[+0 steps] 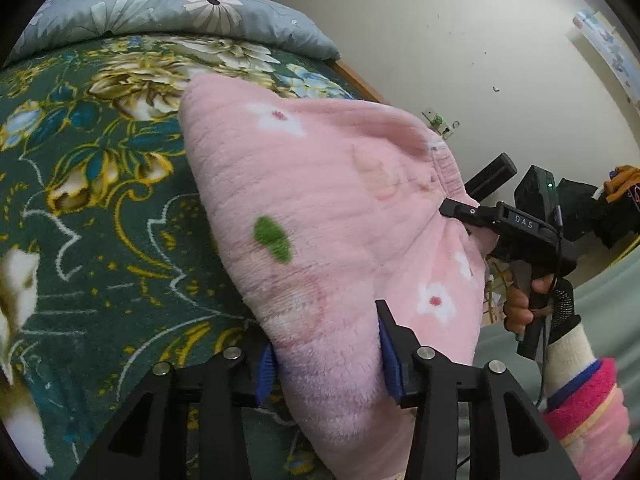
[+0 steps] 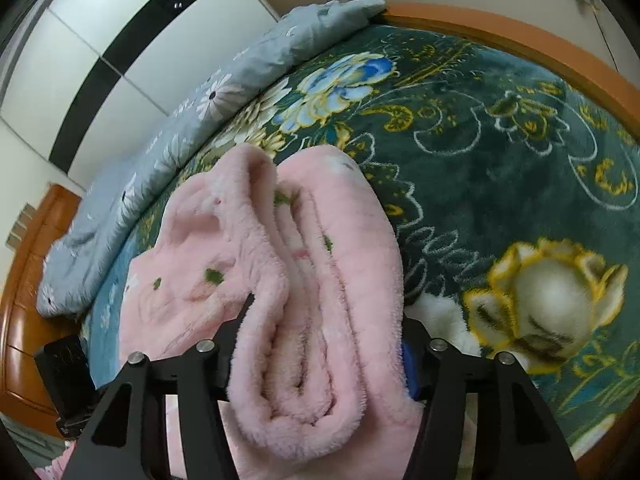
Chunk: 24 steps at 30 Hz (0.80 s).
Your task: Fold clothes
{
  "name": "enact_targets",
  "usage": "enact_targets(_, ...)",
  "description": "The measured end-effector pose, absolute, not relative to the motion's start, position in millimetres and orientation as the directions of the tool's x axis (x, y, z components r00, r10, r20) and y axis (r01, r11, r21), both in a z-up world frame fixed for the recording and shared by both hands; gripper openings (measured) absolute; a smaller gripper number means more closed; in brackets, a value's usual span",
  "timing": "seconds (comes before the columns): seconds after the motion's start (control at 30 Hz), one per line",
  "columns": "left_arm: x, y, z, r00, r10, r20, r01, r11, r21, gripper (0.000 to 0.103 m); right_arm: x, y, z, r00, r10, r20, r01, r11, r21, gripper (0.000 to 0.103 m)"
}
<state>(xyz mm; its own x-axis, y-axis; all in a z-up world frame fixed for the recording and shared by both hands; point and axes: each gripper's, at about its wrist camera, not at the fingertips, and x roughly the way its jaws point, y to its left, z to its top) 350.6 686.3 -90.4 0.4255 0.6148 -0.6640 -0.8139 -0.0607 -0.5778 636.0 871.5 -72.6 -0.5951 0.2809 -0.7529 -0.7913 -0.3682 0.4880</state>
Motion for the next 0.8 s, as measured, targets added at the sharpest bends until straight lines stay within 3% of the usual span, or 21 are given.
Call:
enact_targets(0.2, 340, 661, -79, 0.383, 0.604, -0.699, -0.853, -0.059, -0.519, 0.057, 639, 852, -48, -0.566, 0.32, -0.76, -0.805, -0.414, 0.425, 0.061)
enact_targets(0.33, 329, 653, -58, 0.258, 0.686, -0.68, -0.903, -0.079, -0.422, 0.062, 649, 841, -31, -0.505, 0.399, -0.765, -0.845, -0.411, 0.343, 0.061)
enact_targets(0.47, 344, 647, -37, 0.274, 0.718, -0.64, -0.913, -0.016, -0.408, 0.064, 659, 822, 0, -0.508, 0.539, -0.672, -0.859, -0.371, 0.352, 0.061)
enact_targets(0.57, 370, 651, -39, 0.282, 0.708, -0.647, -0.934, 0.049, -0.354, 0.064, 634, 791, 8, -0.551, 0.526, -0.647, -0.822, -0.476, 0.313, 0.061)
enact_targets(0.7, 399, 655, -58, 0.304, 0.652, -0.695, -0.942, 0.095, -0.322, 0.065, 604, 765, -10, -0.504, 0.484, -0.715, -0.801, -0.572, 0.177, 0.061)
enact_targets(0.8, 403, 657, -67, 0.296, 0.644, -0.705, -0.945, 0.09, -0.315, 0.065, 612, 772, -31, -0.467, 0.475, -0.746, -0.832, -0.522, 0.188, 0.061)
